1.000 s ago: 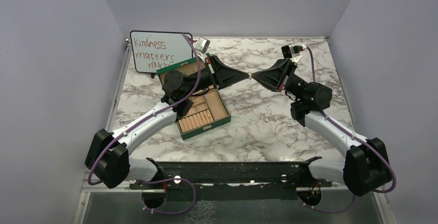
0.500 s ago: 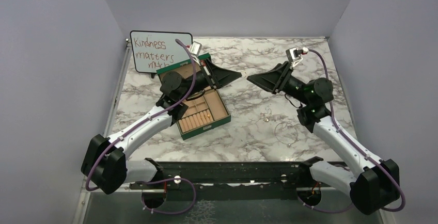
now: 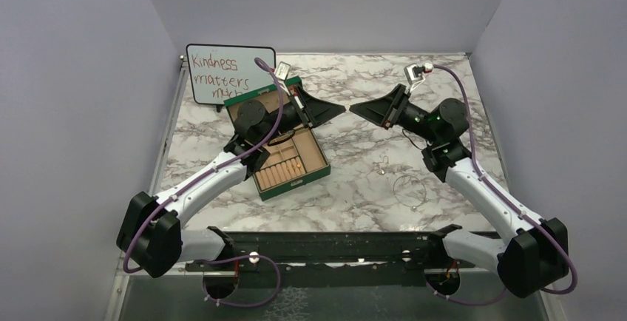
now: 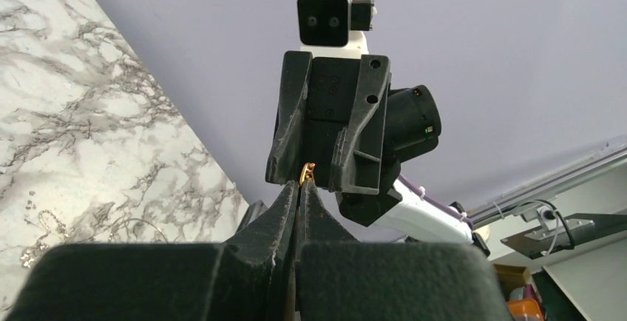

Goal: Organize the mixed jewelry

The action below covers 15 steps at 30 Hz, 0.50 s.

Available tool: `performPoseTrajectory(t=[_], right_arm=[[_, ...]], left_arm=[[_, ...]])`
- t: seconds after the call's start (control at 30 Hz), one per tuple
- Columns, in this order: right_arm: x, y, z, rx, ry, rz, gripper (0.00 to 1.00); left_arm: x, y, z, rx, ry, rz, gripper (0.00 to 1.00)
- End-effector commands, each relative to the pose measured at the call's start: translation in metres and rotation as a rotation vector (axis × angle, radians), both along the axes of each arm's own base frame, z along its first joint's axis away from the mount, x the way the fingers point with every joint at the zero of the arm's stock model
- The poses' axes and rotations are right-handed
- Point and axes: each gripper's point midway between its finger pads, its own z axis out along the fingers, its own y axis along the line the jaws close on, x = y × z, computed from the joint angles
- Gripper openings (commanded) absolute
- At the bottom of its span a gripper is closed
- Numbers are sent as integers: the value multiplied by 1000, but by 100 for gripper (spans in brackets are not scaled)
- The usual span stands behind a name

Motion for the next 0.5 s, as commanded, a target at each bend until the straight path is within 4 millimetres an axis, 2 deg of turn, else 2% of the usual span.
performPoseTrajectory(t=[0.0,0.2,0.47], right_arm=[[2,3,8,-2,-31,6,36],[0,2,11,15,-42,13,23],[-1,4,4,6,-15,33,3]], left_arm=[[5,0,-2,9,-10,15,0],[4,-1,-7,15,2,12,0],[4,-1,-5,14,-4,14,0]])
